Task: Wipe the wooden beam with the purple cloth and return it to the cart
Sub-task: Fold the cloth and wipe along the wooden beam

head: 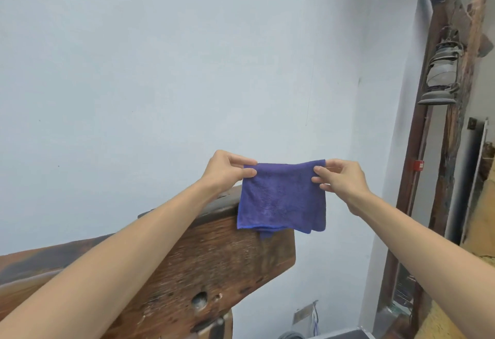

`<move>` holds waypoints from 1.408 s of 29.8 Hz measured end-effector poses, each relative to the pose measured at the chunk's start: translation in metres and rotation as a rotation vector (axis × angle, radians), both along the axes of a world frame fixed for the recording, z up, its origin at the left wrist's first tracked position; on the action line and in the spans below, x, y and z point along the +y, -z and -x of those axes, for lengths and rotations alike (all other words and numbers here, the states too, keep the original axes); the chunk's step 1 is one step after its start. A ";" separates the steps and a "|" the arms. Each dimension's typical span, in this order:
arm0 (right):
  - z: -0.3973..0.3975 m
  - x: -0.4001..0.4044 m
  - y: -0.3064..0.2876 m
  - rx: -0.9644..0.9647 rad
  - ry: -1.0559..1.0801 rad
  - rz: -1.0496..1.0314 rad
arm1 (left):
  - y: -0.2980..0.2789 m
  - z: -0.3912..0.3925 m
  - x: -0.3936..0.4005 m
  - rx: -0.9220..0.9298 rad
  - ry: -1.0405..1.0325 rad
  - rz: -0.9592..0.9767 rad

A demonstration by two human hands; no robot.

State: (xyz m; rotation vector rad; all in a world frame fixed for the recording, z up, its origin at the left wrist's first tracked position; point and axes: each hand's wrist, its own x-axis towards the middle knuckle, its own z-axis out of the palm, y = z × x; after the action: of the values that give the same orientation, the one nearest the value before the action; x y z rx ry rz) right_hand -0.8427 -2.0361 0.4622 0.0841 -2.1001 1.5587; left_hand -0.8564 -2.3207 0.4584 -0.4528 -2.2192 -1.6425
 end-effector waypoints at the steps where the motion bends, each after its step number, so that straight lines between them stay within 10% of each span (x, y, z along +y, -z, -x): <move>1: 0.012 -0.001 -0.003 0.004 -0.004 0.009 | -0.002 0.007 -0.001 0.014 -0.028 0.001; 8: 0.098 -0.027 -0.020 0.032 0.014 -0.079 | -0.007 0.051 -0.004 0.047 -0.326 0.079; 14: 0.127 -0.071 0.010 -0.028 -0.251 -0.583 | 0.007 0.060 0.008 -0.052 -0.701 0.967; 21: 0.136 -0.077 0.027 -0.083 -0.256 -1.134 | 0.029 0.062 0.049 -0.087 -0.122 1.022; 42: 0.114 -0.132 0.036 -0.037 -0.253 -1.290 | 0.060 0.037 0.009 0.141 -0.384 1.162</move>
State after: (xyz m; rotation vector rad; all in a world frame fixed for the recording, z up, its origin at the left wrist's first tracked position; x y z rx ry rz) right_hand -0.9570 -2.1677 0.4264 0.7709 -2.8256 0.0640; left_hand -0.8930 -2.3112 0.3984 -0.3371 -2.7001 -0.0142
